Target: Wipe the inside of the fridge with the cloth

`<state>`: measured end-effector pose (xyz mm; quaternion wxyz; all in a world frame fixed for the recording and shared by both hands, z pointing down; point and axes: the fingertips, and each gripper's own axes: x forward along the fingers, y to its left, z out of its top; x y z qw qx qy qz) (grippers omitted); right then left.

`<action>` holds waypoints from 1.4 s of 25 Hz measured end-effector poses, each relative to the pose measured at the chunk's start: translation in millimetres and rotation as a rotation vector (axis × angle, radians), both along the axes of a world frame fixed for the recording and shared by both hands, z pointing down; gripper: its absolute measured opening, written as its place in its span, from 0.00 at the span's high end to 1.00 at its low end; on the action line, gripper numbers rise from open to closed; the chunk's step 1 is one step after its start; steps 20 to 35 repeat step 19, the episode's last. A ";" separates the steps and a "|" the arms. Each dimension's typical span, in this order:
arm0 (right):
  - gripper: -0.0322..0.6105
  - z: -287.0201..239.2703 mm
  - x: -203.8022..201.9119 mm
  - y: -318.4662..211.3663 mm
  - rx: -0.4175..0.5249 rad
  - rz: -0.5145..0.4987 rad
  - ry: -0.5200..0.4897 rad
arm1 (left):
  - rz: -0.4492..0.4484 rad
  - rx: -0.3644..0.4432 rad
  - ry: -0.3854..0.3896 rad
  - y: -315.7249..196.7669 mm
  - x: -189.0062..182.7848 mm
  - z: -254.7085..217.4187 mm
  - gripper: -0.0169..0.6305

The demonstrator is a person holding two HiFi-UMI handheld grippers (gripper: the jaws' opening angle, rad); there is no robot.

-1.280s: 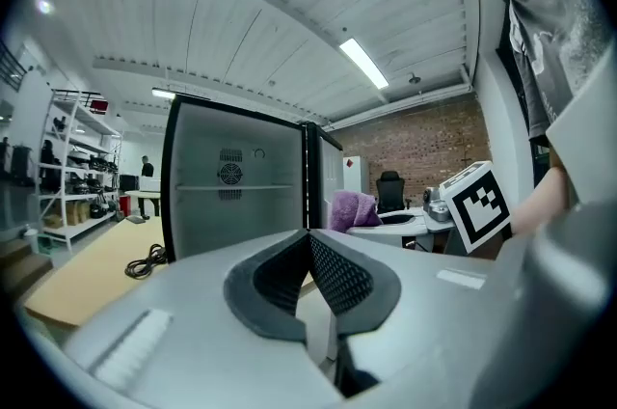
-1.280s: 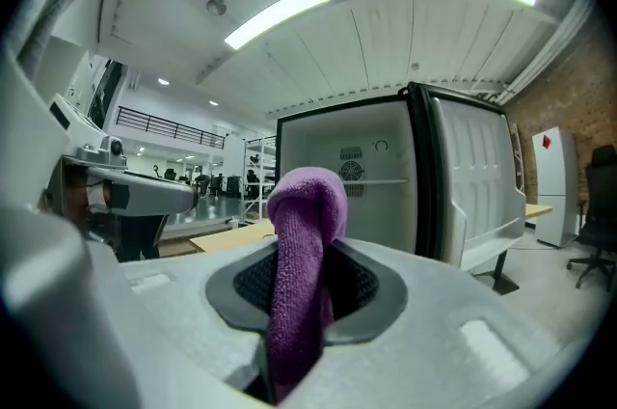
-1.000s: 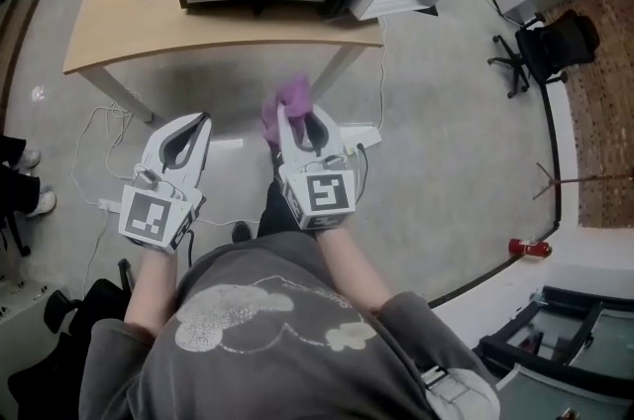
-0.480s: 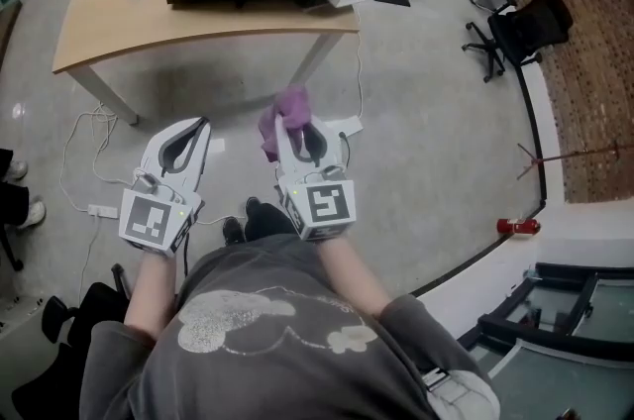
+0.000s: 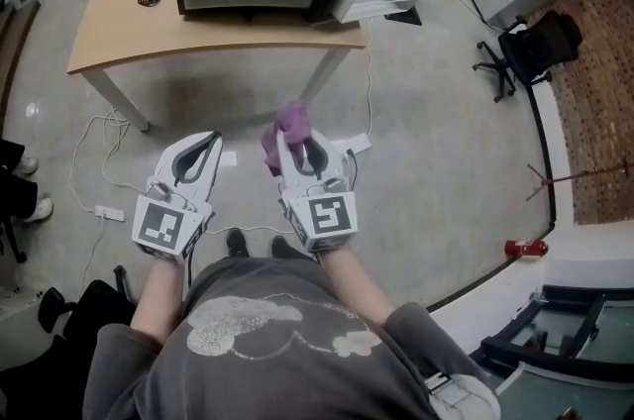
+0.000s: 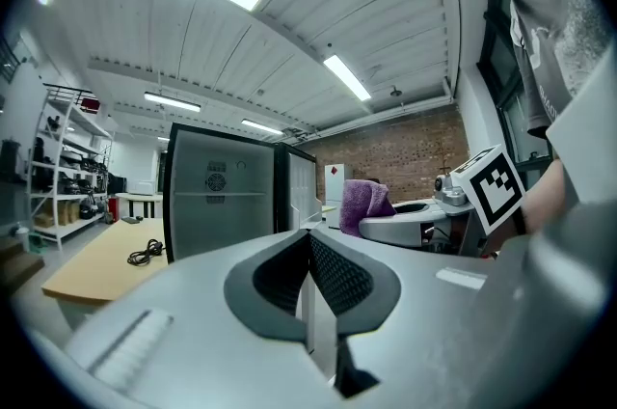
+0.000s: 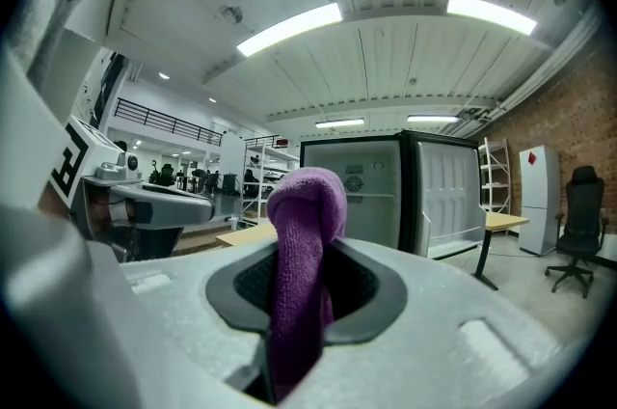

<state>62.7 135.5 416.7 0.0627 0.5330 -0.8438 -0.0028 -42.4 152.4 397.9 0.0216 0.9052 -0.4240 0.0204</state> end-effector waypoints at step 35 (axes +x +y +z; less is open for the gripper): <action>0.83 -15.1 36.2 12.7 -0.012 -0.054 -0.007 | -0.084 0.032 -0.042 13.2 35.3 -24.3 0.95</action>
